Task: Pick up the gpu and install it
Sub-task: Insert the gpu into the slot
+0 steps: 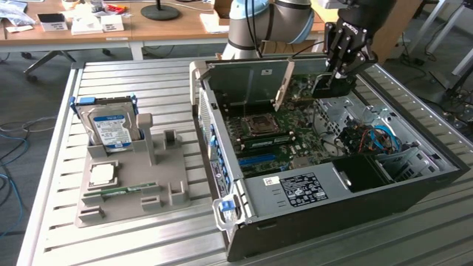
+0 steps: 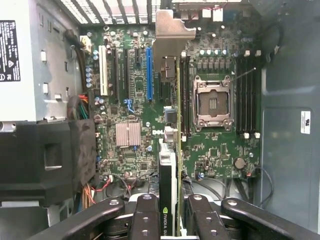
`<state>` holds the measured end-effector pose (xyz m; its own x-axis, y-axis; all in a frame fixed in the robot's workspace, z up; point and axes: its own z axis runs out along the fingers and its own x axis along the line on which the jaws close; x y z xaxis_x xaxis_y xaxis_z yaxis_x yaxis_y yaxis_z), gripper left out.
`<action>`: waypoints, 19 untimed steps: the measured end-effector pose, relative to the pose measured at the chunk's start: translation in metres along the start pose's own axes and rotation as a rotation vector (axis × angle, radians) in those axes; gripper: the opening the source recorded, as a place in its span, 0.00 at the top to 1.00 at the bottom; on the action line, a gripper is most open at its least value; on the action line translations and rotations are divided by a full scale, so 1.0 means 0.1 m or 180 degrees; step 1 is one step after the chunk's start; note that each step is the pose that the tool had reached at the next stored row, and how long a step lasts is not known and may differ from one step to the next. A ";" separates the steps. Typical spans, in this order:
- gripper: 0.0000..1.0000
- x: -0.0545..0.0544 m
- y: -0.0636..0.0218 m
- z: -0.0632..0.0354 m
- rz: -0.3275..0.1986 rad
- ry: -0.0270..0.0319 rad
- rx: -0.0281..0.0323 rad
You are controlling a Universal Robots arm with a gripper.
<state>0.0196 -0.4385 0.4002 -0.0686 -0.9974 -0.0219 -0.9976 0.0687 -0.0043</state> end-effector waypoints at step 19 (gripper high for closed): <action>0.73 0.03 0.089 0.128 0.0039 0.0000 0.0001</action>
<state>0.0106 -0.4405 0.3874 -0.0809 -0.9965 -0.0219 -0.9967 0.0810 -0.0044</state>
